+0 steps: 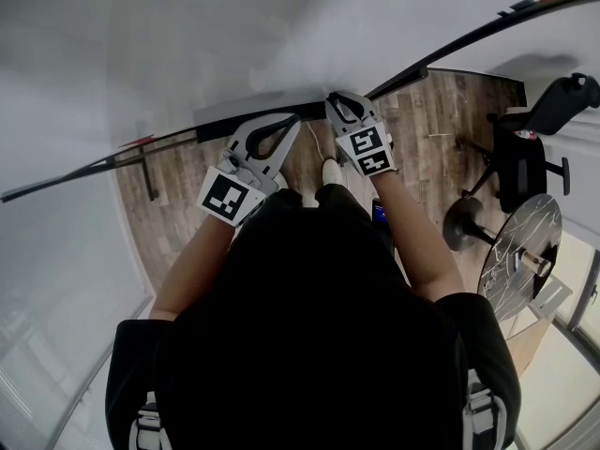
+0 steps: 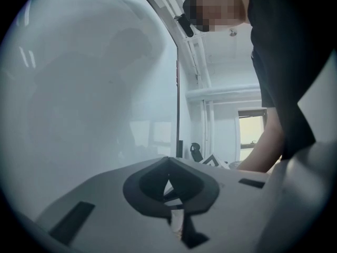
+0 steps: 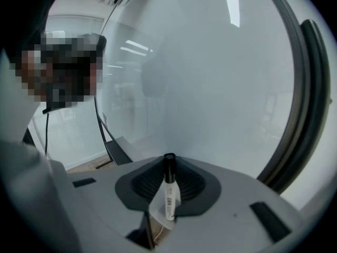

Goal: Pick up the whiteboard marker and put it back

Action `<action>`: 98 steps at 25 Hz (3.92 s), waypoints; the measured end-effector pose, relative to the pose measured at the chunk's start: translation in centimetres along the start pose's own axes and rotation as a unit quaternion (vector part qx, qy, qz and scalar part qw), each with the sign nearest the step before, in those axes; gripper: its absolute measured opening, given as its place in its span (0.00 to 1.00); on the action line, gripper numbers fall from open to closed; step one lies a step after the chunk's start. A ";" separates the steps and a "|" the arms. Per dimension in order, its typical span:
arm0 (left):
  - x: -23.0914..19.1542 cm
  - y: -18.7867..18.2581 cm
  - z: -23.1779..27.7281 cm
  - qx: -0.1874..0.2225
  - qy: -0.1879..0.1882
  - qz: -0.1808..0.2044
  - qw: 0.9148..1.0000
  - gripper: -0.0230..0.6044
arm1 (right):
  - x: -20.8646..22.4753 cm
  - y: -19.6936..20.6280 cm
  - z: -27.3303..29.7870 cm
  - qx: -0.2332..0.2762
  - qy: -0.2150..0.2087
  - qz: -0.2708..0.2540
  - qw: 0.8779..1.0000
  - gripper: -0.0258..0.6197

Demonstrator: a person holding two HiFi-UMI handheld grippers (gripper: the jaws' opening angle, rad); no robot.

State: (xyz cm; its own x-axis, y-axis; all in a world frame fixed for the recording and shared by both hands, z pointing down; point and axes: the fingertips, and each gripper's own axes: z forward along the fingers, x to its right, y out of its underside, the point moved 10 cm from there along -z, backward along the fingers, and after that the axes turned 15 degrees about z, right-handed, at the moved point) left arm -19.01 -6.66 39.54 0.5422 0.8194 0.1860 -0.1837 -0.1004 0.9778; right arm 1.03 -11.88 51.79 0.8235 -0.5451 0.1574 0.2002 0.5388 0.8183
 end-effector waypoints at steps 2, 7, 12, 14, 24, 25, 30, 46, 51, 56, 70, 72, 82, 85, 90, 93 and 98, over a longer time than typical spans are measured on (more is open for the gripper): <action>0.1 0.0 0.3 0.001 0.002 0.000 1.000 0.04 | 0.2 -0.4 -0.6 0.013 -0.009 0.003 1.000 0.14; 0.2 -0.3 1.5 0.007 0.009 0.004 1.000 0.04 | 0.6 -1.6 -2.3 0.045 -0.019 0.016 0.999 0.14; 0.1 -0.8 2.5 0.007 0.012 0.010 1.000 0.04 | 1.0 -3.4 -5.2 0.083 -0.029 0.038 0.995 0.14; 0.1 -1.2 2.9 0.005 0.011 0.015 1.000 0.04 | 1.1 -4.2 -6.6 0.100 -0.034 0.046 0.993 0.14; 0.1 -3.0 4.5 0.015 0.013 0.029 0.999 0.04 | 0.9 -8.6 -12.3 0.153 -0.064 0.046 0.985 0.14; 0.1 -3.3 4.6 0.017 0.012 0.030 0.999 0.04 | 0.7 -9.0 -12.7 0.156 -0.068 0.043 0.984 0.14; 0.2 -4.4 5.0 0.020 0.015 0.036 0.999 0.04 | 0.2 -10.4 -14.3 0.167 -0.085 0.039 0.981 0.14; 0.6 -7.4 5.2 0.030 0.030 0.049 0.998 0.04 | -0.8 -13.1 -18.2 0.188 -0.114 0.043 0.974 0.14; 0.7 -8.3 5.0 0.032 0.033 0.048 0.998 0.04 | -1.0 -13.6 -19.1 0.185 -0.123 0.038 0.974 0.14; 0.8 -8.7 4.5 0.034 0.035 0.052 0.998 0.04 | -1.1 -13.7 -19.6 0.190 -0.129 0.035 0.973 0.14; 1.2 -8.1 3.5 0.035 0.028 0.041 0.998 0.04 | -1.5 -12.6 -19.5 0.193 -0.136 0.047 0.971 0.14; 1.1 -7.9 3.5 0.034 0.027 0.039 0.998 0.04 | -1.4 -12.4 -19.4 0.191 -0.135 0.048 0.971 0.14; 1.2 -7.8 3.1 0.030 0.027 0.037 0.999 0.04 | -1.5 -12.3 -19.2 0.186 -0.133 0.050 0.972 0.14; 1.1 -7.4 3.1 0.032 0.026 0.036 0.999 0.04 | -1.3 -12.0 -18.8 0.185 -0.128 0.050 0.973 0.14; 1.0 -7.0 3.0 0.029 0.022 0.035 0.999 0.04 | -0.5 -10.9 -17.4 0.171 -0.105 0.045 0.979 0.14; 0.9 -6.8 2.8 0.025 0.021 0.034 0.999 0.04 | -0.4 -10.3 -16.5 0.157 -0.089 0.033 0.983 0.14; 0.7 -6.6 2.7 0.039 0.019 0.033 0.999 0.04 | 0.1 -8.8 -14.4 0.133 -0.073 0.028 0.988 0.14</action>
State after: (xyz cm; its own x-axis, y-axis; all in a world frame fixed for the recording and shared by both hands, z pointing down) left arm -15.14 -6.94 33.44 0.4995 0.8303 0.2472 -0.1529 -0.1963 0.9685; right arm 6.98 -7.42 36.70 0.7403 -0.6161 0.2690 -0.0060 0.3941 0.9190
